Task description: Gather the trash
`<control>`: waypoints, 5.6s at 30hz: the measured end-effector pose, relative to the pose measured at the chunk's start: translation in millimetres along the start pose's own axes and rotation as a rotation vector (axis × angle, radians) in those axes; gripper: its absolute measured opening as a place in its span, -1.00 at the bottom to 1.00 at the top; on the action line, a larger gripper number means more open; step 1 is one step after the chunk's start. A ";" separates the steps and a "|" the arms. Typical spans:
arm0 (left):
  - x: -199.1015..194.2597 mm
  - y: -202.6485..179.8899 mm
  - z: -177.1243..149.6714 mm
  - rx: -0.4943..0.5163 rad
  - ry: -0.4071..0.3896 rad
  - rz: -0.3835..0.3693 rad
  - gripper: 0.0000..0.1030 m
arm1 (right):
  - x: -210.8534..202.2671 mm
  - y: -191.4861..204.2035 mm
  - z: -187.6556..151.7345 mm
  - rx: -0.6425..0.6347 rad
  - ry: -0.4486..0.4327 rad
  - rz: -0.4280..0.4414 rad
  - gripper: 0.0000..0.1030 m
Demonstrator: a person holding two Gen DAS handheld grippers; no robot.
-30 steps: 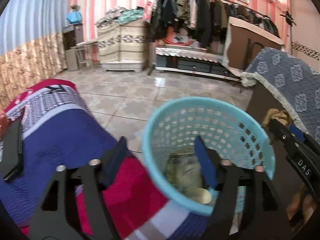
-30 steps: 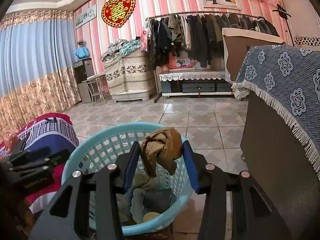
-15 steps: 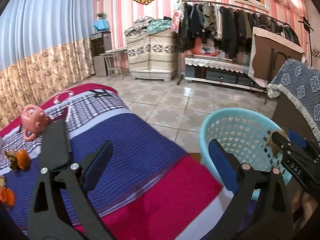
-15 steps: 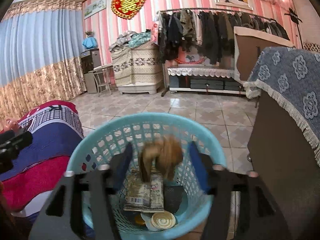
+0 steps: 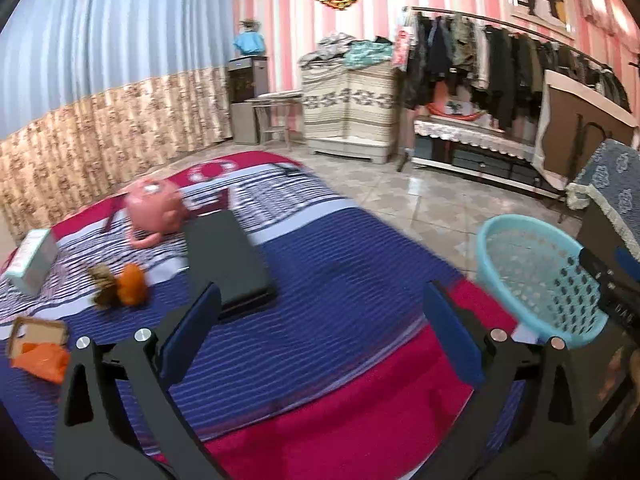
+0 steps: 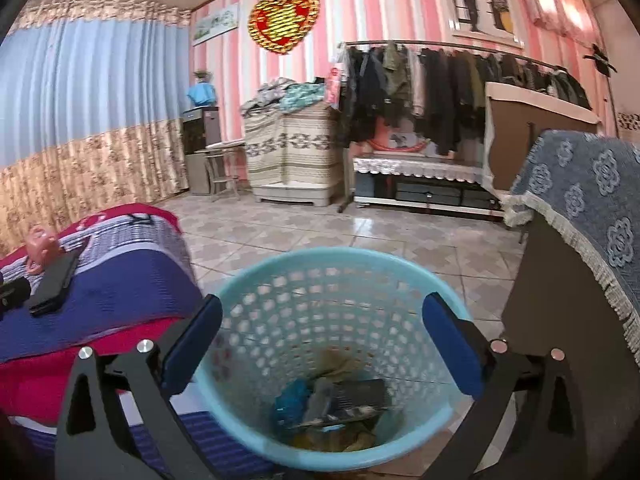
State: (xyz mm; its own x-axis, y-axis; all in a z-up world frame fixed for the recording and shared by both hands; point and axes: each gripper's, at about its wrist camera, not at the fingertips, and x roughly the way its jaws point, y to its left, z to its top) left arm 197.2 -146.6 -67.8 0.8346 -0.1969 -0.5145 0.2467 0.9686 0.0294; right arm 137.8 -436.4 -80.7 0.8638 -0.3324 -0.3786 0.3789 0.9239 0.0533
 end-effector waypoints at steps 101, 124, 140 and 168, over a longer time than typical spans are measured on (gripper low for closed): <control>-71.8 175.8 5.3 -0.163 -0.010 0.086 -1.00 | -36.0 170.7 24.8 -0.269 0.050 0.446 -0.22; 13.8 -75.1 39.7 0.049 0.013 -0.277 -1.00 | 15.7 -44.4 20.5 -0.007 0.027 0.010 -0.22; 59.1 -204.4 47.1 0.139 0.071 -0.455 -1.00 | 29.0 -90.2 19.5 0.163 0.036 -0.028 -0.22; 64.6 -101.3 35.8 0.048 0.085 -0.144 0.87 | 39.1 -62.2 14.2 0.103 0.098 0.005 -0.21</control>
State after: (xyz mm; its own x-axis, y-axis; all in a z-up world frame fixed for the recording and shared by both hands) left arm 243.8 -262.9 -73.3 0.7445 -0.3180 -0.5870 0.3860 0.9224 -0.0100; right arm 152.7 -509.6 -85.6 0.8310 -0.3035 -0.4662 0.4115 0.8993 0.1481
